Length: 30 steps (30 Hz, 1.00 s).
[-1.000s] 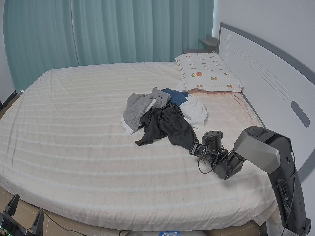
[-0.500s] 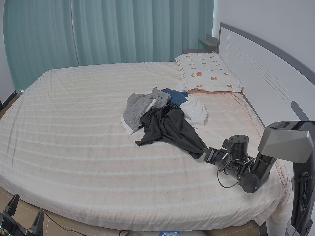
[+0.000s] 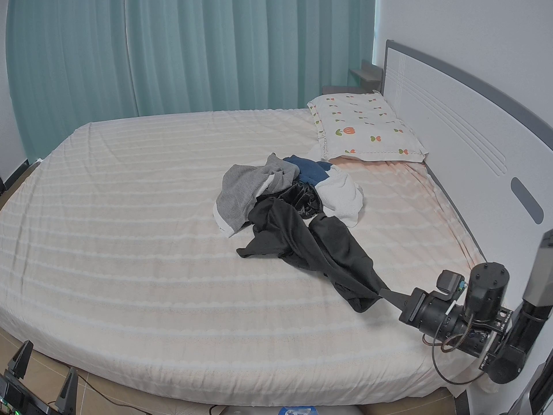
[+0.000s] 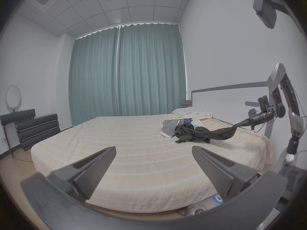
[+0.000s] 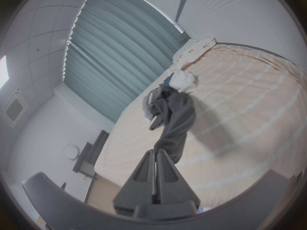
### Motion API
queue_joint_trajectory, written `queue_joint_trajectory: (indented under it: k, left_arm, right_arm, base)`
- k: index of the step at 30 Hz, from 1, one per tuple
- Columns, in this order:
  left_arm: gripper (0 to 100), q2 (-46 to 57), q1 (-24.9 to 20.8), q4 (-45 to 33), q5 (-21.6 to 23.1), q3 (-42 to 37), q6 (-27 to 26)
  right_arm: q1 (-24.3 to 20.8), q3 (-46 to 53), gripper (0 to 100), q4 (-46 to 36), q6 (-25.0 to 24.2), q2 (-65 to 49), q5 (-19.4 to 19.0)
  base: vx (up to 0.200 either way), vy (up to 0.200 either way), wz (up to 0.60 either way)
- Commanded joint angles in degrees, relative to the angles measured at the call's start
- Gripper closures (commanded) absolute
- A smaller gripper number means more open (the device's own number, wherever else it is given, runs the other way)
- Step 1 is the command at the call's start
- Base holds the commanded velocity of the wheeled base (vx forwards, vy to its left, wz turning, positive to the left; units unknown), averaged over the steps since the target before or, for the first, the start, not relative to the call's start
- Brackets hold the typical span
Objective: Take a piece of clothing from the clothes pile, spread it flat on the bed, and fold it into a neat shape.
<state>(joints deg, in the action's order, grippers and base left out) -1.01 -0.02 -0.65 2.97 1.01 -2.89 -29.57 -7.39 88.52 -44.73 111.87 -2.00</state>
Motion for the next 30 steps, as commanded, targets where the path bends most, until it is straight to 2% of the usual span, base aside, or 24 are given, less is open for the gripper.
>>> queue_joint_trajectory:
  k: [1, 5, 9, 11, 12, 15, 18, 21, 22, 23, 27, 30]
  left_arm:
    - [0, 1.0, 0.0, 0.3, 0.2, -0.7, -1.5]
    - [0, 1.0, 0.0, 0.4, 0.4, -0.7, -1.6]
    - [0, 1.0, 0.0, 1.3, 3.4, -0.1, -1.2]
    - [0, -0.5, -0.1, 5.9, 4.3, 7.6, 4.6]
    - [0, -2.1, 0.1, 6.0, 5.3, 9.4, 5.0]
    - [0, -7.3, 0.4, 5.5, 11.1, 9.5, 0.1]
    - [0, -17.9, 0.9, 3.4, 12.5, 8.7, -5.5]
    - [0, -25.5, 0.5, 3.6, 12.7, 9.0, -6.6]
    - [0, -32.8, -0.7, 5.2, 12.7, 9.2, -7.3]
    - [0, -35.4, -1.3, 6.2, 12.6, 9.2, -7.6]
    - [0, -54.3, -7.9, 17.0, 12.1, 8.7, -7.7]
    - [0, -65.9, -11.9, 24.0, 9.3, 8.9, -7.5]
  right_arm:
    - [-4.5, 5.9, 100, 1.0, 1.2, -11.5, -1.3]
    - [-3.9, 6.1, 100, 1.0, 2.7, -12.6, -1.2]
    - [-4.5, 6.1, 100, 1.0, 2.8, -13.3, -1.0]
    - [-4.4, 5.8, 100, 1.0, 2.7, -13.4, -1.0]
    - [-4.4, 5.8, 100, 1.0, 2.6, -13.4, -1.0]
    - [-4.6, 6.2, 100, 1.0, 2.6, -13.3, -1.4]
    - [-4.7, 6.2, 100, 1.0, 2.6, -13.6, -1.3]
    - [-4.6, 6.2, 100, 1.0, 2.6, -13.5, -1.4]
    - [-4.6, 6.2, 100, 1.0, 2.5, -13.5, -1.4]
    - [-4.5, 6.2, 100, 1.0, 2.5, -13.5, -1.4]
    - [-4.5, 5.5, 100, 1.0, 2.6, -13.9, -1.3]
    - [-4.7, 5.5, 100, 1.0, 2.8, -13.7, -1.3]
  base:
    - [0.000, 0.000, 0.00]
    - [0.000, 0.000, 0.00]
    - [0.000, 0.000, 0.00]
    - [0.000, 0.000, 0.00]
    - [0.000, 0.000, 0.00]
    - [0.000, 0.000, 0.00]
    - [0.000, 0.000, 0.00]
    - [0.000, 0.000, 0.00]
    - [0.000, 0.000, 0.00]
    - [0.000, 0.000, 0.00]
    - [0.000, 0.000, 0.00]
    - [0.000, 0.000, 0.00]
